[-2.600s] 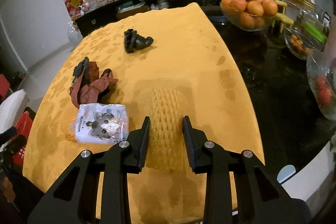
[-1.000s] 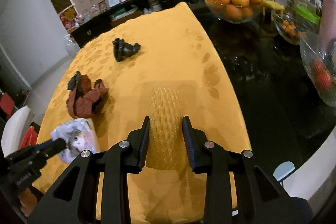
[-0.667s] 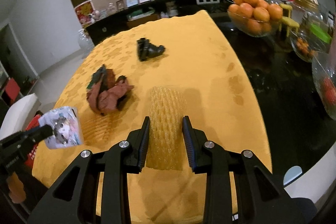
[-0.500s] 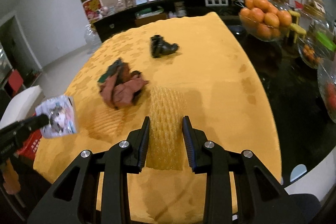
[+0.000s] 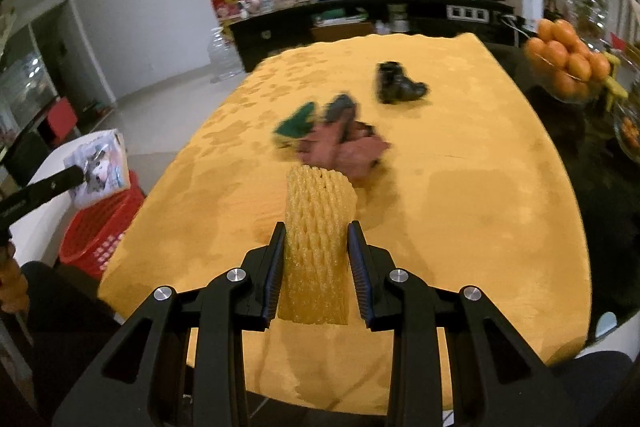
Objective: Collect trash
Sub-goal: 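Carry the snack bag and foam sleeve over the red wastebasket with both tools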
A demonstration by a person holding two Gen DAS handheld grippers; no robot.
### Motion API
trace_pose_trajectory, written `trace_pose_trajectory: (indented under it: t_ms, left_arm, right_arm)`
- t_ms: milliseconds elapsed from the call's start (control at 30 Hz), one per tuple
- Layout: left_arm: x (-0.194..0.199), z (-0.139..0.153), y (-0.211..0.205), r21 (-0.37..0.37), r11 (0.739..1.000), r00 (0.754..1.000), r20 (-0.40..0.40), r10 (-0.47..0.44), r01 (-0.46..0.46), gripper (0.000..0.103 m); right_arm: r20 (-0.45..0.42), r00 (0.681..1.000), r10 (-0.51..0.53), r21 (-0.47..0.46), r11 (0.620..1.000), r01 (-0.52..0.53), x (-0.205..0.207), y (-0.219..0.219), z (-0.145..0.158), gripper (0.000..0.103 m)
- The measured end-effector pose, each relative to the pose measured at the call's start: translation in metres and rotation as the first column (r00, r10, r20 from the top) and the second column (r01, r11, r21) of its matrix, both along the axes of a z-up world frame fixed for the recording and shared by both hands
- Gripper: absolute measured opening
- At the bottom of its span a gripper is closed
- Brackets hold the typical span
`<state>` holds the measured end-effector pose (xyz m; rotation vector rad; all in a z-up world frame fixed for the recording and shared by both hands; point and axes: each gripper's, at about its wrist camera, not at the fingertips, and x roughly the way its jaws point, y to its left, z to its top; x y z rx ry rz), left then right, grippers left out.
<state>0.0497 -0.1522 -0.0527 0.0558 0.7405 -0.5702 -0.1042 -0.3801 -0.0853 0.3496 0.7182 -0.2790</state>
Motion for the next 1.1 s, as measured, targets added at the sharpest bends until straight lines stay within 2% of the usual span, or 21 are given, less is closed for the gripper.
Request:
trace_pose_trajectory:
  t_ms: [433, 833, 1100]
  left_arm:
    - [0.03, -0.002, 0.073, 0.018, 0.983, 0.982, 0.026, 0.185, -0.185, 0.014]
    - [0.046, -0.016, 0.096, 0.041, 0.964, 0.965, 0.008, 0.263, -0.263, 0.014]
    - [0.058, -0.027, 0.108, 0.062, 0.946, 0.946, -0.046, 0.321, -0.318, 0.014]
  right_arm:
    - [-0.008, 0.986, 0.167, 0.027, 0.986, -0.167, 0.047, 0.071, 0.01, 0.03]
    - [-0.005, 0.963, 0.268, 0.027, 0.963, -0.268, 0.097, 0.119, 0.017, 0.03]
    - [-0.006, 0.94, 0.341, 0.045, 0.939, -0.34, 0.141, 0.143, 0.017, 0.03]
